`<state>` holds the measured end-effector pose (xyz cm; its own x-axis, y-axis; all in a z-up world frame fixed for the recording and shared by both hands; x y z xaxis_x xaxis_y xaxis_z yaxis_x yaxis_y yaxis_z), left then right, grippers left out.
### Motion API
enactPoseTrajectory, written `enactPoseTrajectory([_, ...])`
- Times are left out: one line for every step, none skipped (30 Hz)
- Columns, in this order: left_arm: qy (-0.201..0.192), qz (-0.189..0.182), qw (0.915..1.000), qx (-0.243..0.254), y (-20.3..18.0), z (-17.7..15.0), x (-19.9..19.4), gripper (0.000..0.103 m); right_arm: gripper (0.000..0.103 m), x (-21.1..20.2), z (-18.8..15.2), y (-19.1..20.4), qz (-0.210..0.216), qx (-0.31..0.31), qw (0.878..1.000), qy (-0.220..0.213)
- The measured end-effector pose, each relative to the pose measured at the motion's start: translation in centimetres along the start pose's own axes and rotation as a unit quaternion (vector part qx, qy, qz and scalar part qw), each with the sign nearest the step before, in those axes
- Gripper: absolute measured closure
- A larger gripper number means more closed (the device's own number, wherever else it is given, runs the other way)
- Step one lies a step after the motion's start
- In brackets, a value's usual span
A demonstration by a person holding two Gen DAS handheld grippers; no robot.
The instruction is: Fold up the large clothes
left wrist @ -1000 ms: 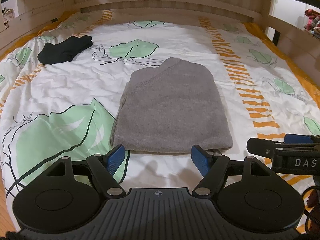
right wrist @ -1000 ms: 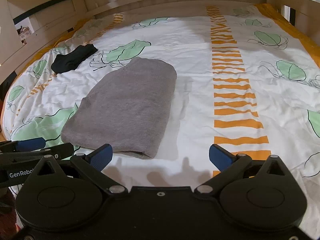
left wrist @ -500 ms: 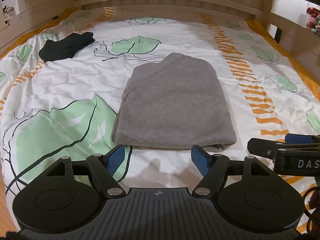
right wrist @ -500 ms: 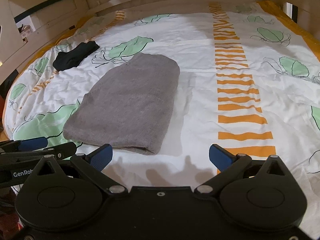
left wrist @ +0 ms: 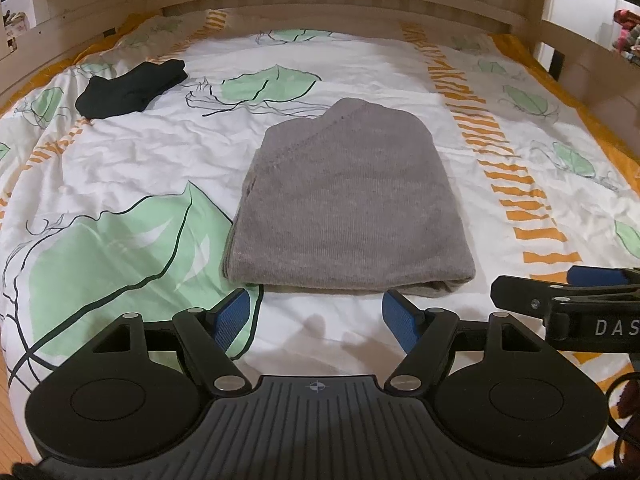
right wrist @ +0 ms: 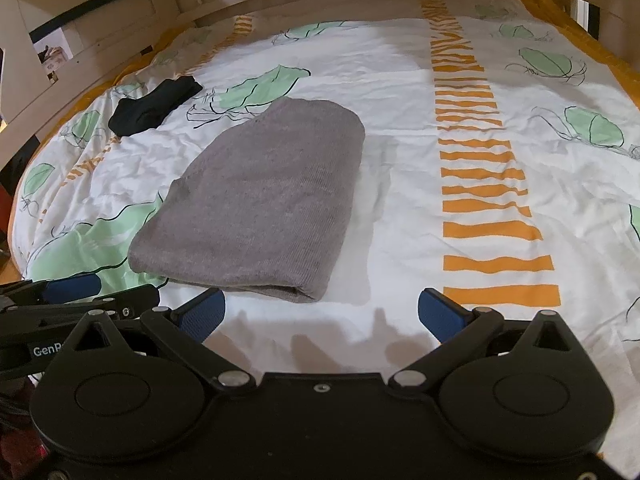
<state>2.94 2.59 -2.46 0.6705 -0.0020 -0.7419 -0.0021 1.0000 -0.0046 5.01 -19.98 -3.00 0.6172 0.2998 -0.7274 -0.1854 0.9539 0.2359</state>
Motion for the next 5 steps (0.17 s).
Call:
enactPoseTrajectory([0.001, 0.0, 1.0, 0.0, 0.02, 0.01, 0.05, 0.031, 0.001, 0.04, -0.03, 0.01, 0.0, 0.0, 1.0, 0.001])
enactPoseTrajectory([0.001, 0.001, 1.0, 0.0, 0.04, 0.0, 0.08, 0.031, 0.001, 0.07, 0.0, -0.05, 0.001, 0.0, 1.0, 0.001])
enactPoseTrajectory([0.002, 0.0, 1.0, 0.0, 0.07, 0.01, 0.15, 0.031, 0.001, 0.1, -0.02, -0.06, 0.001, 0.001, 1.0, 0.002])
enactPoseTrajectory([0.003, 0.0, 1.0, 0.0, 0.07, -0.02, 0.19, 0.031, 0.0, 0.12, -0.03, -0.07, 0.001, 0.001, 1.0, 0.002])
enactPoseTrajectory([0.003, 0.0, 1.0, 0.0, 0.04, 0.02, 0.21, 0.031, 0.001, 0.13, -0.01, -0.1, 0.001, 0.0, 1.0, 0.003])
Point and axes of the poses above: each gripper's, at about its wrist camera, not at the fingertips, and x roughly the way its jaws point, y to its left, z to its top, the point moved 1 cm from there along x, roughly the way its jaws point, and after that the axes turned 2 degrees about -y, right-handed, at the moved point
